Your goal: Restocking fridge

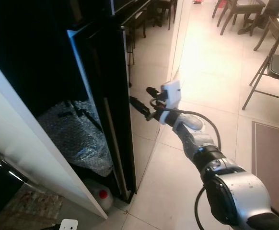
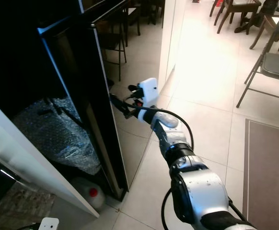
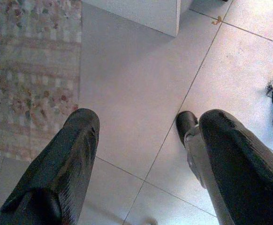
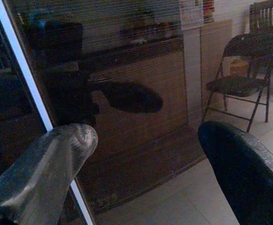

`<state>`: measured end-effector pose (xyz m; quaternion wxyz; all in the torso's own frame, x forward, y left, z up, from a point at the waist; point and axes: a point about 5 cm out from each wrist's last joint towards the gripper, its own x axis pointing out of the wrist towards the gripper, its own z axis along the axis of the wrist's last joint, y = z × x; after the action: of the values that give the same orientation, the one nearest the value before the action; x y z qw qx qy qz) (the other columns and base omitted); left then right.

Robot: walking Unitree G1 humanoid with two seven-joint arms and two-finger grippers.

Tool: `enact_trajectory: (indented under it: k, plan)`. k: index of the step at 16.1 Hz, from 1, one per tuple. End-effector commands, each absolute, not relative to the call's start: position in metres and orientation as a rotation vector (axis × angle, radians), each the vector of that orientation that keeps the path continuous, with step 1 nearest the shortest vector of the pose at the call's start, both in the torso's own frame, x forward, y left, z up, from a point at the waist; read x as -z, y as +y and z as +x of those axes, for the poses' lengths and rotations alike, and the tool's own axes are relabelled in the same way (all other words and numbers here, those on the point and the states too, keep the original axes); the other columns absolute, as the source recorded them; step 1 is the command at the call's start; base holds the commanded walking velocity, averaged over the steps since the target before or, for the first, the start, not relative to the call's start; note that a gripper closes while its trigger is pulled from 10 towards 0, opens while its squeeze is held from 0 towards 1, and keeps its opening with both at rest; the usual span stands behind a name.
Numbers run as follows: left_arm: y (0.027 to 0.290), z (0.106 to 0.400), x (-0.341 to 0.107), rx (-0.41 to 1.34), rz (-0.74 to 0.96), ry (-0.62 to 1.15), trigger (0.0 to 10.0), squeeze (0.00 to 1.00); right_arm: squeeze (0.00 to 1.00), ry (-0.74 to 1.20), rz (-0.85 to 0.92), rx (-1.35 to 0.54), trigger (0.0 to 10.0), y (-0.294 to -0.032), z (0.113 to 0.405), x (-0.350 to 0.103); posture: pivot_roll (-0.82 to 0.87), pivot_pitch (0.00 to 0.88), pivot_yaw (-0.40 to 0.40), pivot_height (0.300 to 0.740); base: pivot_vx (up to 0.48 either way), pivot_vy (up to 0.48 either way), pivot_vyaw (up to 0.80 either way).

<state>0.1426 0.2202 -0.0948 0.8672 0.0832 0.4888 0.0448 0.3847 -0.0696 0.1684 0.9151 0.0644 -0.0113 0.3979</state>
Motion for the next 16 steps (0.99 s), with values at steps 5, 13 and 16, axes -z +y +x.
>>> enact_trajectory:
  k: [5, 13, 16]
  plan:
    - [0.22, 0.138, 0.096, -0.106, 0.17, 1.032, 10.0, 0.0, 0.0, -0.176, 0.055, -0.67, 10.0, -0.083, 0.392, -0.191, -0.09, 0.0, 0.038, 0.74, 0.0, 0.0, 0.0]
    - [0.219, 0.135, 0.097, -0.098, 0.171, 1.04, 10.0, 0.0, 0.0, -0.118, -0.015, 0.364, 10.0, -0.297, 0.316, -0.113, -0.11, 0.0, 0.027, 0.74, 0.0, 0.0, 0.0]
    - [0.219, 0.134, 0.098, -0.097, 0.169, 1.041, 10.0, 0.0, 0.0, 0.423, 0.012, 0.524, 10.0, -0.319, 0.234, -0.002, -0.11, 0.0, 0.022, 0.74, 0.0, 0.0, 0.0]
